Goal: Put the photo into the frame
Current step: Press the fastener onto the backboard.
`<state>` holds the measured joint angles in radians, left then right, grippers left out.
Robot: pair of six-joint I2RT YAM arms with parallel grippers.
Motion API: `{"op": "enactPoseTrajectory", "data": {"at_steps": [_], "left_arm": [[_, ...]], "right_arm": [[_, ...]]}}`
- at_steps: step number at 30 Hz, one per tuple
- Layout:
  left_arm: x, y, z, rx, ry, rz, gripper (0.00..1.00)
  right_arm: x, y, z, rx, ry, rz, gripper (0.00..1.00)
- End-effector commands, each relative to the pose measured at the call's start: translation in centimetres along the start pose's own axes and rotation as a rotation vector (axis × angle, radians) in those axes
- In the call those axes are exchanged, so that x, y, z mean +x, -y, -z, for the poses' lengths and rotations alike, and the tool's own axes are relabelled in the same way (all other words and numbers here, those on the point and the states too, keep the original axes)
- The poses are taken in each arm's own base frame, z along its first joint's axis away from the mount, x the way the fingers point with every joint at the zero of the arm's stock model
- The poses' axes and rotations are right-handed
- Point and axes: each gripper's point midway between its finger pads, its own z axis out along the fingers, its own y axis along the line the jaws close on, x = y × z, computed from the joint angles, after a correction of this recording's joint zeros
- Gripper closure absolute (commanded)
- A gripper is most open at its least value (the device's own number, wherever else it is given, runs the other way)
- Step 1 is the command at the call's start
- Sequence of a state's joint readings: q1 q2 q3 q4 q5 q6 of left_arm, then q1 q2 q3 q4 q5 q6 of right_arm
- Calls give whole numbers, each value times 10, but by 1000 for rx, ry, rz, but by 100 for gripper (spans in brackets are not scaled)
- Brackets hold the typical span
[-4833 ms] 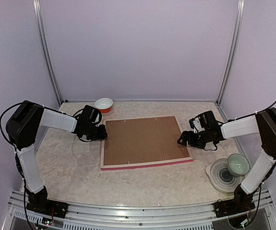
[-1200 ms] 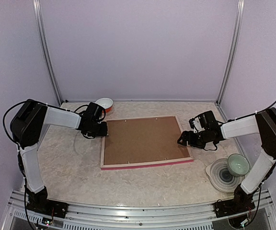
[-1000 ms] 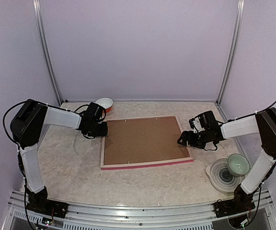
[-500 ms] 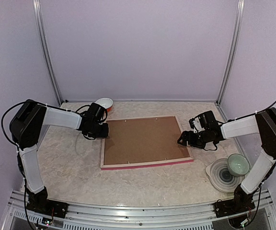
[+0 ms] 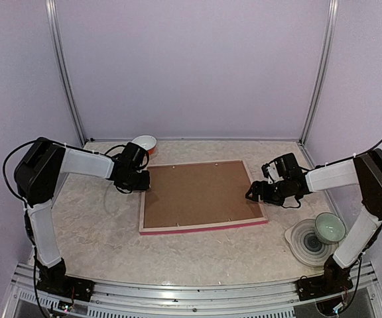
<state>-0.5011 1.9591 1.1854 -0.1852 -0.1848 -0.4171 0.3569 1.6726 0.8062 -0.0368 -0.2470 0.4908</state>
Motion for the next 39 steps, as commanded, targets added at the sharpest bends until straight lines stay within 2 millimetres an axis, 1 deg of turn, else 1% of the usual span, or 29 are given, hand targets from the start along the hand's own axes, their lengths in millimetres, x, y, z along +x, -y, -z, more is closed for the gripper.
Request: {"op": "enactPoseTrajectory", "data": {"at_steps": [1, 3, 7, 11, 15, 17, 19, 22, 25, 27, 30, 35, 39], "left_arm": [[7, -2, -8, -22, -32, -28, 72], [7, -2, -6, -25, -31, -29, 72], [0, -3, 4, -15, -1, -11, 74], [-16, -1, 21, 8, 54, 24, 74], [-28, 3, 28, 34, 85, 42, 73], [-30, 5, 27, 46, 83, 44, 71], [-27, 7, 21, 50, 69, 42, 70], [-21, 9, 11, 54, 45, 36, 70], [-15, 11, 2, 55, 22, 27, 65], [-12, 11, -2, 52, 13, 22, 63], [-11, 12, -4, 50, 4, 20, 60], [-8, 9, -6, 25, -2, 7, 60], [-5, 10, -8, 22, -11, 0, 61]], "right_arm": [[5, 6, 0, 12, -16, -9, 12], [6, 7, 0, 13, -19, -9, 12], [6, 7, 0, 13, -19, -9, 12], [6, 7, -1, 12, -19, -9, 12], [7, 7, 0, 13, -20, -10, 12], [7, 7, -1, 13, -20, -10, 12], [7, 7, -1, 13, -20, -9, 12], [7, 8, -1, 14, -19, -10, 12], [7, 8, -1, 14, -20, -9, 12], [7, 8, -1, 14, -20, -10, 12], [8, 8, -1, 14, -21, -10, 12], [8, 8, -1, 15, -22, -10, 12], [8, 8, -1, 12, -21, -11, 12]]}}
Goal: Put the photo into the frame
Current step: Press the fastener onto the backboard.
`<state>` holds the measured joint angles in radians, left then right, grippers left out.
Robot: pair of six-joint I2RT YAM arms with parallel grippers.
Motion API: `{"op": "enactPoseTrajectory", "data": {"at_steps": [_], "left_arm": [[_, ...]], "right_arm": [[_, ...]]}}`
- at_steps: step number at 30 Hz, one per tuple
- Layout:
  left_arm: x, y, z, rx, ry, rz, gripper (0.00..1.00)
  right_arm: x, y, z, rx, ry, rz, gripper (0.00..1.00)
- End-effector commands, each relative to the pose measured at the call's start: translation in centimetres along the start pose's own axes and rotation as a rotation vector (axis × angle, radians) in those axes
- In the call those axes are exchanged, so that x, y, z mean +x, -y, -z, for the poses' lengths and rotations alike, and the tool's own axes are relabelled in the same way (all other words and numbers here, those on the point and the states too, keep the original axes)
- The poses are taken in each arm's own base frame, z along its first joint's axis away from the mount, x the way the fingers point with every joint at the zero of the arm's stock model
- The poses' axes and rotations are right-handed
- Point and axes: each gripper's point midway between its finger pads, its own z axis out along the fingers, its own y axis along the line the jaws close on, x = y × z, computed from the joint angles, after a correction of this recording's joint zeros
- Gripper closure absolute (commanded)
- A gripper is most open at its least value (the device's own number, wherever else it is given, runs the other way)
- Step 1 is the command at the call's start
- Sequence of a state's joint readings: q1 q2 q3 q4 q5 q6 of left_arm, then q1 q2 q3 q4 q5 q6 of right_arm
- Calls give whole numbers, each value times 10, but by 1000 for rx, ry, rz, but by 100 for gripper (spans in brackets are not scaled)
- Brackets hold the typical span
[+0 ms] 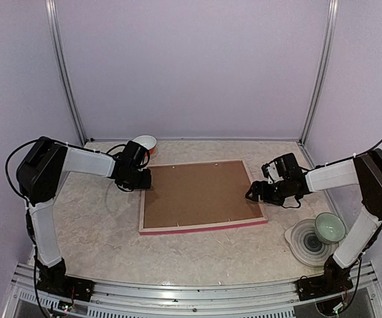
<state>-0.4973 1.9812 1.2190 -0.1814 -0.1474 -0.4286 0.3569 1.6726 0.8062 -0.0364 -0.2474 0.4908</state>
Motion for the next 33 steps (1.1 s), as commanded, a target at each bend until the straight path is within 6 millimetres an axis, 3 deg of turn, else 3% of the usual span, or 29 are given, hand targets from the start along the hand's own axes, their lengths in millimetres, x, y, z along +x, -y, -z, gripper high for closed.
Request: {"op": "enactPoseTrajectory", "data": {"at_steps": [1, 12, 23, 27, 33], "left_arm": [[2, 1, -4, -15, -11, -19, 61], [3, 5, 1, -12, -9, -29, 70], [4, 5, 2, -12, -11, -28, 72], [4, 5, 3, -10, -10, -28, 79], [1, 4, 4, -15, -3, -25, 71]], "right_arm": [[9, 8, -1, 13, -22, -11, 12], [9, 8, -1, 14, -21, -11, 12], [9, 8, -1, 15, -19, -9, 12], [8, 8, -1, 16, -18, -10, 12], [8, 8, -1, 14, -18, -10, 12]]}}
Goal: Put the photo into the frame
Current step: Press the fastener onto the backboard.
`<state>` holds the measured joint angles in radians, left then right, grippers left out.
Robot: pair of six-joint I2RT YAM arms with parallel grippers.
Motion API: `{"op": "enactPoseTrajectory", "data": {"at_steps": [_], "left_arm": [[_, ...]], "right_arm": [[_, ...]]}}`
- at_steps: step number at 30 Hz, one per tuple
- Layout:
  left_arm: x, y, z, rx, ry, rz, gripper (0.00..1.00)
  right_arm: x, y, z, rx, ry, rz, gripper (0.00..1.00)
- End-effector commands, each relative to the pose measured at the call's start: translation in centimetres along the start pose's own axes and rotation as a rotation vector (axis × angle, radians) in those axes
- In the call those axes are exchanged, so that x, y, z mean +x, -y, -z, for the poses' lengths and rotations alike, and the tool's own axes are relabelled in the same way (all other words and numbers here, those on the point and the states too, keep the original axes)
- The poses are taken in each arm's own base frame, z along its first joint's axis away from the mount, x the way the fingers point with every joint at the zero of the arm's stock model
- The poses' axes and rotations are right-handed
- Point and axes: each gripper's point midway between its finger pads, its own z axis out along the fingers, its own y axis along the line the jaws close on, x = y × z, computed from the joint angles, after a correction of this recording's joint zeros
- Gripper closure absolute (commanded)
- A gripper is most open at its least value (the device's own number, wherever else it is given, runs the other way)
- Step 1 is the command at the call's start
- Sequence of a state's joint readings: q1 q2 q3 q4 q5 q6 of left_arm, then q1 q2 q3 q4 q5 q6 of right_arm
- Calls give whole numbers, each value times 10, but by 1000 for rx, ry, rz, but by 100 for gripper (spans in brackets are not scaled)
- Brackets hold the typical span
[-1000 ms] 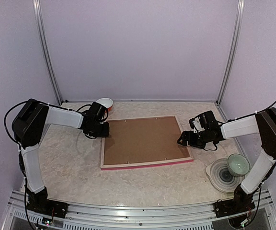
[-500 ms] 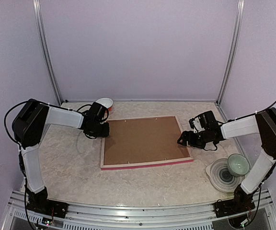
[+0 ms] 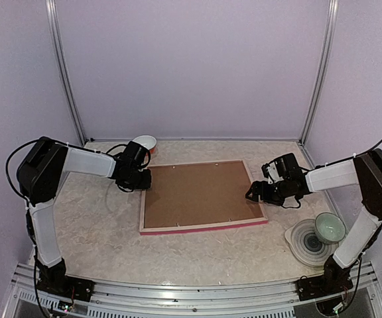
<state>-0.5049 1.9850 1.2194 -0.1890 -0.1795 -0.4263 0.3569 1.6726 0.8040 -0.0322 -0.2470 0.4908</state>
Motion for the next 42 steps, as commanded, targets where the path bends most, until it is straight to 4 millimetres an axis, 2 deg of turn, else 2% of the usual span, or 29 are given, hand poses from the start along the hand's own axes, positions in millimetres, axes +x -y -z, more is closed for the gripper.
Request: {"op": "enactPoseTrajectory", "data": {"at_steps": [1, 9, 16, 20, 32, 39, 42], "left_arm": [[-2, 7, 5, 13, -2, -13, 71], [-12, 8, 15, 27, 28, -4, 67], [0, 12, 14, 39, -12, -22, 68], [6, 8, 12, 26, -26, -22, 69], [6, 7, 12, 23, -25, -21, 73], [0, 6, 14, 16, -5, -14, 58], [-5, 8, 18, 29, 11, -10, 57]], "right_arm": [[8, 8, 0, 15, -20, -10, 12], [7, 7, 0, 14, -19, -10, 12], [6, 7, 1, 14, -18, -8, 12], [6, 6, 1, 12, -18, -8, 12], [5, 6, 2, 12, -16, -5, 12], [6, 6, 2, 12, -17, -5, 12], [6, 6, 2, 13, -17, -5, 12]]}}
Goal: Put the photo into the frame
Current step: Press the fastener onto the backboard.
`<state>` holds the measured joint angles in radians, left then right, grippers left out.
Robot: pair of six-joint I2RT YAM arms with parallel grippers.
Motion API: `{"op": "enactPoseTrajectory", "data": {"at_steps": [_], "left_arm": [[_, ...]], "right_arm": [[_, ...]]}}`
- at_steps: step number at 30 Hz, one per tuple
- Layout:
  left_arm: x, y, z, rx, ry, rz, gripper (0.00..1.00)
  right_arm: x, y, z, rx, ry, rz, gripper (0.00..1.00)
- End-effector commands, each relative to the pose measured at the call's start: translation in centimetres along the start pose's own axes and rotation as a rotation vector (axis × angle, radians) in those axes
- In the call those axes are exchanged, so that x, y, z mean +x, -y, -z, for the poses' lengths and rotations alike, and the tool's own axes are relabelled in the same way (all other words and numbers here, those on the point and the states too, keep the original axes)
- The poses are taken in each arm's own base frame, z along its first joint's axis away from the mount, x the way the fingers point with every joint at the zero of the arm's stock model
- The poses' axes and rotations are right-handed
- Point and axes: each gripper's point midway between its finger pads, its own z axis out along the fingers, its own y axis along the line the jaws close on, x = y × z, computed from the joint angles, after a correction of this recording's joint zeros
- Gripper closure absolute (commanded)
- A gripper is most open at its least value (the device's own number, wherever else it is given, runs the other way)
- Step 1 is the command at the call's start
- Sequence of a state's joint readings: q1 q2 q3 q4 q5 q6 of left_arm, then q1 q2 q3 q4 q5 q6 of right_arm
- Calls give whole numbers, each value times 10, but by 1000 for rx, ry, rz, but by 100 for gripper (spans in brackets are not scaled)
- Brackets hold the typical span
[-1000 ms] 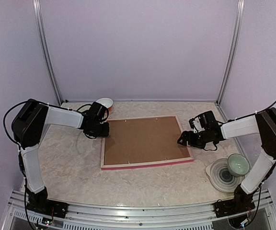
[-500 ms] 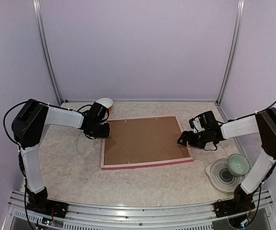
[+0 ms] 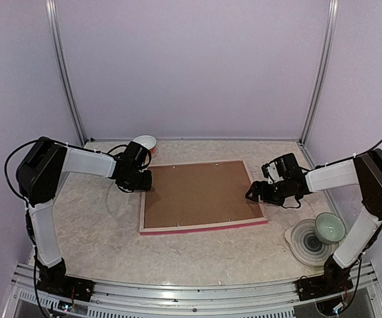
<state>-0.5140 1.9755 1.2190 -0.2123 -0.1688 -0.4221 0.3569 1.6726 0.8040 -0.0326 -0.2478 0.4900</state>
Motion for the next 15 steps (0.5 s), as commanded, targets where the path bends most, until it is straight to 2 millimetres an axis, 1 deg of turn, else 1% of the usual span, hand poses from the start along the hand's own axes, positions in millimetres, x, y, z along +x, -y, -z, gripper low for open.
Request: {"op": "enactPoseTrajectory", "data": {"at_steps": [1, 4, 8, 15], "left_arm": [[-11, 6, 16, 29, 33, 4, 58], [-10, 11, 19, 47, 27, -4, 58], [0, 13, 16, 45, 3, -18, 60], [8, 6, 11, 27, -21, -19, 63]], "right_arm": [[6, 6, 2, 13, -17, -7, 12], [6, 7, 2, 15, -16, -7, 12], [6, 7, 1, 13, -16, -8, 12], [7, 7, 1, 13, -17, -8, 12]]}}
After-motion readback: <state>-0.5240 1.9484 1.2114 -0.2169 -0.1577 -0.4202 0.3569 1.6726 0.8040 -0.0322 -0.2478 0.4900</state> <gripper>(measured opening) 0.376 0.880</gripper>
